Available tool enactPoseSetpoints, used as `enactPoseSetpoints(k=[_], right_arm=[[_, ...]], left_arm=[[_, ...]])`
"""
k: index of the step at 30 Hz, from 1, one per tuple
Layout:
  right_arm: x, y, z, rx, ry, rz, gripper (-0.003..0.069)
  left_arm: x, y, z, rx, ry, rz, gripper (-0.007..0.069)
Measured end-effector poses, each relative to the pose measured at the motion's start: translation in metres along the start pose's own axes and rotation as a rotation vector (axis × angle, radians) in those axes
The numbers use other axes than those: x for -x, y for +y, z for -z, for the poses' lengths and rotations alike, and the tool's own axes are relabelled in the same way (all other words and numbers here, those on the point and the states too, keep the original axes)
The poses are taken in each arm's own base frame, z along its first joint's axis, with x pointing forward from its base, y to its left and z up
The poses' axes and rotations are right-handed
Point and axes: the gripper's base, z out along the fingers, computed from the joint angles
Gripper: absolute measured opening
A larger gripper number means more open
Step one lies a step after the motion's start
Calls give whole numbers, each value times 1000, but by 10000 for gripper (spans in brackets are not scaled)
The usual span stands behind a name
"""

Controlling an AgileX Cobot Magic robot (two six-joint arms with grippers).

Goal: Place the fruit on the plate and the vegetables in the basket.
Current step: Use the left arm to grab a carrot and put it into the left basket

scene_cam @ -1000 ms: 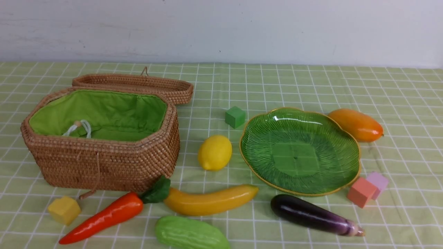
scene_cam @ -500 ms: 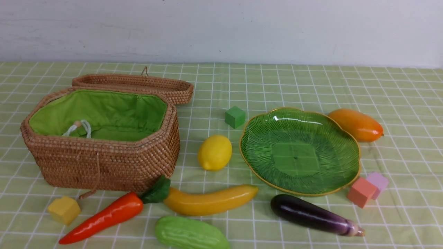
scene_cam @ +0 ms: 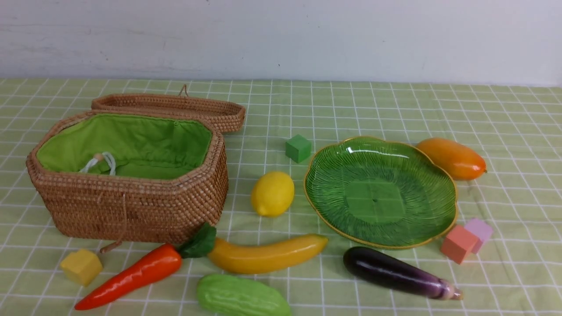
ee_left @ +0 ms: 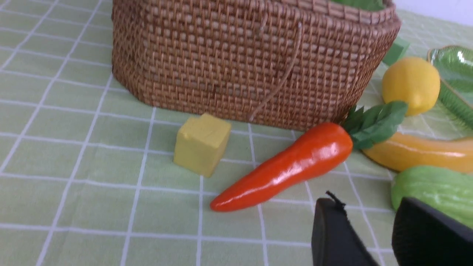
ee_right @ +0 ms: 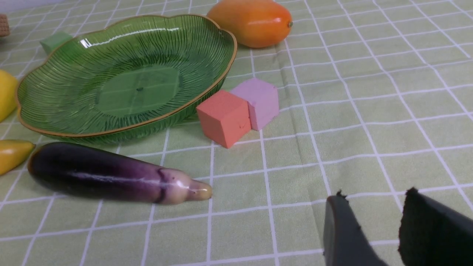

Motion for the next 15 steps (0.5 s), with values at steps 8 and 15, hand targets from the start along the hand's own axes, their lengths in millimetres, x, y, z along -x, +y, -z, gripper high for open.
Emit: enactPoseSetpoints(k=[8, 15], right_arm=[[0, 0, 0, 0, 0, 0, 240], [0, 0, 0, 0, 0, 0, 240]], left_arm=[[8, -4, 0, -50, -89, 131, 239], [17, -6, 2, -96, -174, 303, 239]])
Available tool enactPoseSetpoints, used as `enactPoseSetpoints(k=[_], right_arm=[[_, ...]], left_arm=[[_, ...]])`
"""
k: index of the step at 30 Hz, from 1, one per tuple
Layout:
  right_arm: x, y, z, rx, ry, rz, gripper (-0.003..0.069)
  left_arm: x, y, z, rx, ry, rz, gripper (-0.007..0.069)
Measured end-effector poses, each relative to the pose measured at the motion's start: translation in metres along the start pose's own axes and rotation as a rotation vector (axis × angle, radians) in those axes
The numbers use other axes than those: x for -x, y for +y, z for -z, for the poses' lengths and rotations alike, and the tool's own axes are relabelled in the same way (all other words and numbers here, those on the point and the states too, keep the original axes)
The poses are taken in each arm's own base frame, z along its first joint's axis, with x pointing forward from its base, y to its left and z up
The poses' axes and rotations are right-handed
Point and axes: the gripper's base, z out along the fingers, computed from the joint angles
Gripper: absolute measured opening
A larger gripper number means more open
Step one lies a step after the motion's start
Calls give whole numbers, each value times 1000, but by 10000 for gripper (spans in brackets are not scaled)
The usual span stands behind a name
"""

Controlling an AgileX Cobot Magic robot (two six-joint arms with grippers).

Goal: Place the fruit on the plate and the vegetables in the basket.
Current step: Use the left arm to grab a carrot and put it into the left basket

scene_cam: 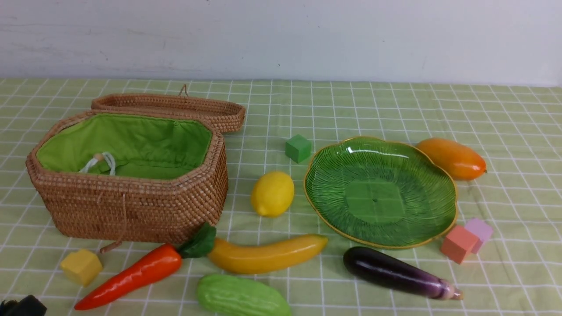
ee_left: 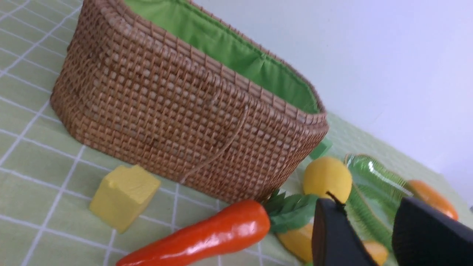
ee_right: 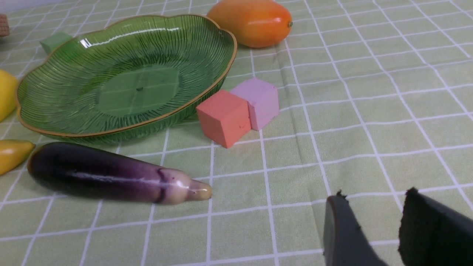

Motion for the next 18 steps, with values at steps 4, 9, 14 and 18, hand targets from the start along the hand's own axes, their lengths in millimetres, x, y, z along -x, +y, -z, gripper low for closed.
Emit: enactPoseSetpoints(k=[4, 9, 14, 18], right_arm=[[0, 0, 0, -3, 0, 8, 240], [3, -1, -1, -3, -48, 2, 240], [21, 4, 2, 86, -243, -309, 240], [32, 4, 6, 142, -370, -474, 230]], left_arm=[[7, -2, 0, -23, -78, 95, 239], [12, -2, 1, -37, -133, 253, 239], [19, -10, 3, -63, -110, 322, 206], [37, -31, 10, -120, -85, 193, 53]])
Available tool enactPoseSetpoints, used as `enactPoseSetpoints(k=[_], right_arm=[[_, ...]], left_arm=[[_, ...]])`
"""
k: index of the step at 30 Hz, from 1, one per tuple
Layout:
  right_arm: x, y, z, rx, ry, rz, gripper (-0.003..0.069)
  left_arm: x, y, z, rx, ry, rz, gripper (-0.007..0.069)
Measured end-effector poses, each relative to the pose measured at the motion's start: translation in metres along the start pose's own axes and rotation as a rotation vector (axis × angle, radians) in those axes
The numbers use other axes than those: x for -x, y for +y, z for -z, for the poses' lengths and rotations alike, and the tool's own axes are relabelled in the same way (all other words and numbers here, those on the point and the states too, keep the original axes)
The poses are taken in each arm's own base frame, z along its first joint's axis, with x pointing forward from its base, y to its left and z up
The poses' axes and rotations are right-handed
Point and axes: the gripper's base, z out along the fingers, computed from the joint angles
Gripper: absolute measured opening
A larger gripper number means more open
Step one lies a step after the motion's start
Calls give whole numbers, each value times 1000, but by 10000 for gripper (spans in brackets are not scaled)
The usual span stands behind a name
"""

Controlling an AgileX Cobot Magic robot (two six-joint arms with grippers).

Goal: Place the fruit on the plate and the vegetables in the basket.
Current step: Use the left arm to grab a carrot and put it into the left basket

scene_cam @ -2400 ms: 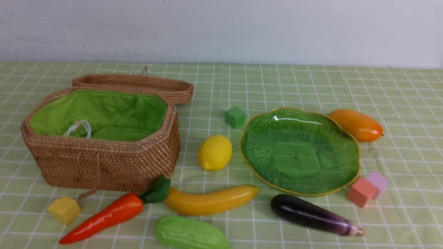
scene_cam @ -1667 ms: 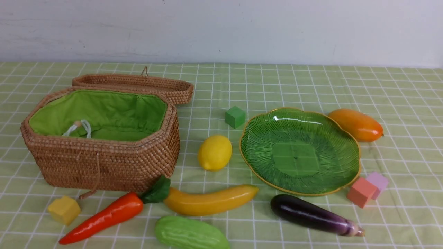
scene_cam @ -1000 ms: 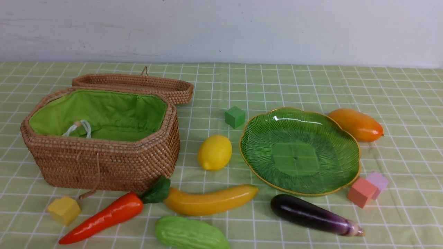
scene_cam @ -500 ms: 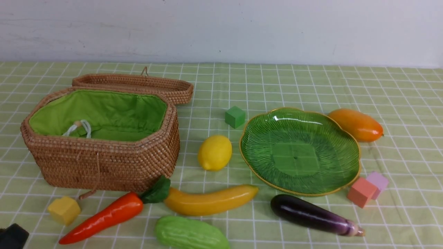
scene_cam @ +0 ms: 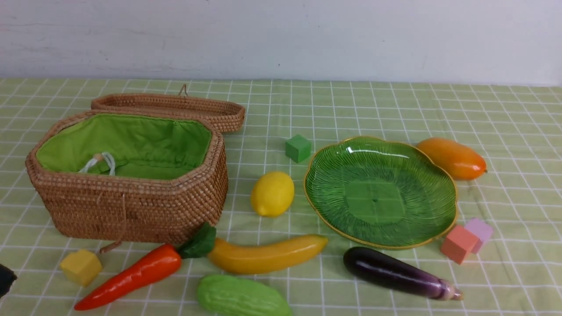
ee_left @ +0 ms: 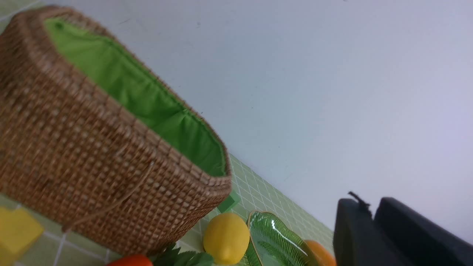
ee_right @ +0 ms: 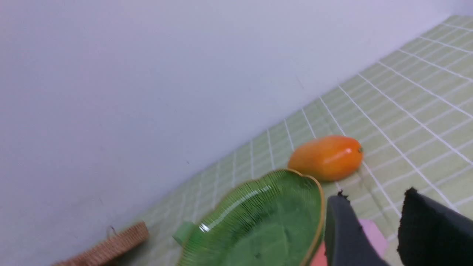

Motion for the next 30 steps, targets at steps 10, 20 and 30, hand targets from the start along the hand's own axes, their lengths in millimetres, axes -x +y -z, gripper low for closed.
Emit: enactPoseSetpoints(k=[10, 20, 30], right_arm=[[57, 59, -4, 67, 333, 114, -15], [114, 121, -9, 222, 714, 398, -15], [132, 131, 0, 300, 725, 521, -8]], left_arm=[[29, -55, -42, 56, 413, -240, -13], [37, -78, -124, 41, 1047, -522, -13], [12, -60, -156, -2, 1353, -793, -13]])
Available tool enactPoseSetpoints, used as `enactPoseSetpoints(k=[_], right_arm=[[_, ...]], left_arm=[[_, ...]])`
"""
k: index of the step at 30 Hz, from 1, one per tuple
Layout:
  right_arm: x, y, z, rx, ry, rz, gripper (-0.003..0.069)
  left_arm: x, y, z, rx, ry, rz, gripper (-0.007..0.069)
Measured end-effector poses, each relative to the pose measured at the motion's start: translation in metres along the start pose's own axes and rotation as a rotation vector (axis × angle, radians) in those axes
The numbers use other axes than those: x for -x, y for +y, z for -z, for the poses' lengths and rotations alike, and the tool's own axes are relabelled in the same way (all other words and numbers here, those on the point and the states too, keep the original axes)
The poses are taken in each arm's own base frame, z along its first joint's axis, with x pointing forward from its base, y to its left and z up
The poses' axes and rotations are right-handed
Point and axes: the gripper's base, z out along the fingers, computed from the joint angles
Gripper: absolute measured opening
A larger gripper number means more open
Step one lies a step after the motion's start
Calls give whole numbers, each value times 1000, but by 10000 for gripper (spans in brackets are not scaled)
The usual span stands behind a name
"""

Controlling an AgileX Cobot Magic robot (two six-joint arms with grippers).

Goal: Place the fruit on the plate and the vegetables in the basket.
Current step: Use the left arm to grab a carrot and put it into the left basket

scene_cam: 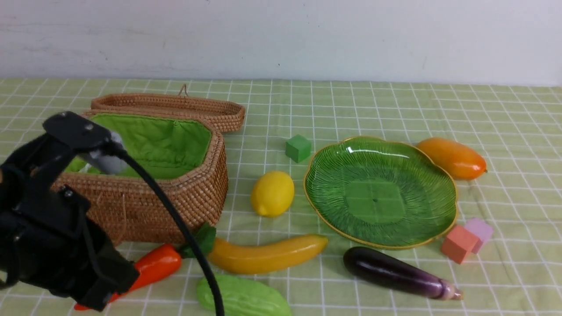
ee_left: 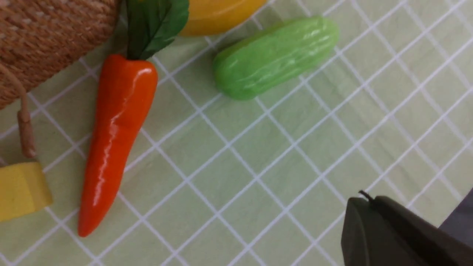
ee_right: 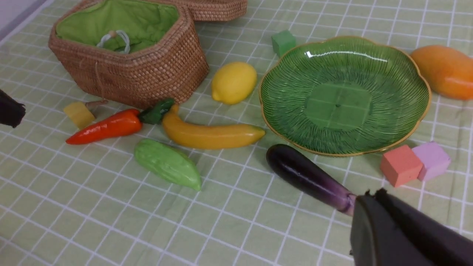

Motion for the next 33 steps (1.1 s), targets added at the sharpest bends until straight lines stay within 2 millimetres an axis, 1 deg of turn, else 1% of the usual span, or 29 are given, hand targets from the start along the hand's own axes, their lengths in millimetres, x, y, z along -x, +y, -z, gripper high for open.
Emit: enactPoseSetpoints(k=[2, 5, 7, 10, 11, 13, 15, 16, 18, 19, 20, 21, 24, 27, 30, 33], right_arm=[[-1, 0, 0, 5, 6, 22, -6], [-1, 1, 0, 16, 7, 39, -4], [-1, 2, 0, 21, 9, 51, -4], [-2, 2, 0, 21, 17, 60, -1], [-2, 2, 0, 21, 17, 60, -1], [-2, 2, 0, 21, 24, 62, 0], [-3, 2, 0, 22, 30, 63, 1], [-3, 2, 0, 23, 33, 62, 1], [-4, 3, 0, 29, 42, 59, 2], [-4, 3, 0, 30, 43, 58, 2], [-5, 4, 0, 43, 50, 51, 3], [-5, 4, 0, 46, 51, 49, 3], [-5, 5, 0, 56, 51, 48, 5], [-5, 8, 1, 84, 50, 56, 5], [-4, 13, 2, 141, 43, 78, 7], [-4, 17, 2, 185, 36, 95, 9]], left_arm=[[3, 1, -9, 44, 33, -68, -13], [9, 13, -26, 120, 84, -133, -13], [12, 23, -41, 158, 131, -165, -13], [17, 37, -68, 168, 185, -196, -8], [17, 37, -68, 168, 185, -196, -8], [21, 45, -87, 166, 205, -242, 50], [22, 49, -99, 167, 211, -257, 126], [23, 51, -102, 167, 216, -260, 154], [23, 54, -108, 173, 221, -269, 251], [23, 54, -109, 175, 222, -271, 286], [23, 56, -112, 182, 231, -281, 384], [23, 57, -112, 184, 233, -283, 404], [22, 62, -116, 196, 256, -297, 517], [20, 70, -119, 212, 256, -284, 552], [18, 82, -127, 224, 265, -260, 555], [18, 87, -133, 231, 260, -253, 554]])
